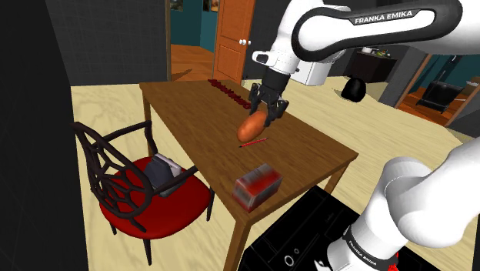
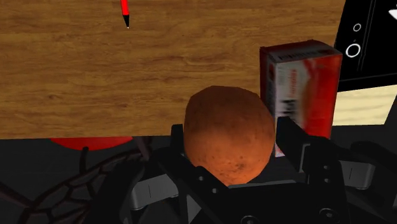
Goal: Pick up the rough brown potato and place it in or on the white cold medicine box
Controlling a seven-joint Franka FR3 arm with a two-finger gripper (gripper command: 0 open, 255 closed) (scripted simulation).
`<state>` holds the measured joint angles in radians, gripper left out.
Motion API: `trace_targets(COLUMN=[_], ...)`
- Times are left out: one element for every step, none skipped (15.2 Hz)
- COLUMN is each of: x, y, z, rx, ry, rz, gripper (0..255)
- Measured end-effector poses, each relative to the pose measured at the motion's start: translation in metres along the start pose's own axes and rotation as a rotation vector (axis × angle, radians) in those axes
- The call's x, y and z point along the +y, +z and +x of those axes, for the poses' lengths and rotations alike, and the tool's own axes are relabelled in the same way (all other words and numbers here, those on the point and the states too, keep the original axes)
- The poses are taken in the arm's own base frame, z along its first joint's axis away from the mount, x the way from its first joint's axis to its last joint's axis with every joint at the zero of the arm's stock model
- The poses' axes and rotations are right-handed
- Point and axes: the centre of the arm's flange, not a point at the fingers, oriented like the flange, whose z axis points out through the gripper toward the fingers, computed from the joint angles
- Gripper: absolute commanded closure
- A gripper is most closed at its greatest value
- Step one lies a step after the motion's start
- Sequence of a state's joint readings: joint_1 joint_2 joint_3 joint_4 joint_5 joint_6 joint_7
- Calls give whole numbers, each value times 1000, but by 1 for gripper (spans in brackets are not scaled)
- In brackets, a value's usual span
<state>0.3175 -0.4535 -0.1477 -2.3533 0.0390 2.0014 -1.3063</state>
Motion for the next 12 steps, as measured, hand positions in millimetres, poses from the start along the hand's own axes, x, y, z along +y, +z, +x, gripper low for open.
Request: trace_targets(x=[-11,-24,-37,-49,-62,-74,-86,-97,-103,-105,-107,-108], y=[0,0,1,1,-1,-2,-4,-3,-2,2,6,10], z=[1,6,11,15,18,20,22,26,27,29,29,28], rx=[0,1,0,0,0,0,1,1,0,0,0,0], ry=[0,0,0,0,0,0,0,0,0,0,0,1], rz=[0,0,0,0,0,0,0,0,0,0,0,0], gripper=[255,255,255,255,255,255,255,255,255,255,255,255])
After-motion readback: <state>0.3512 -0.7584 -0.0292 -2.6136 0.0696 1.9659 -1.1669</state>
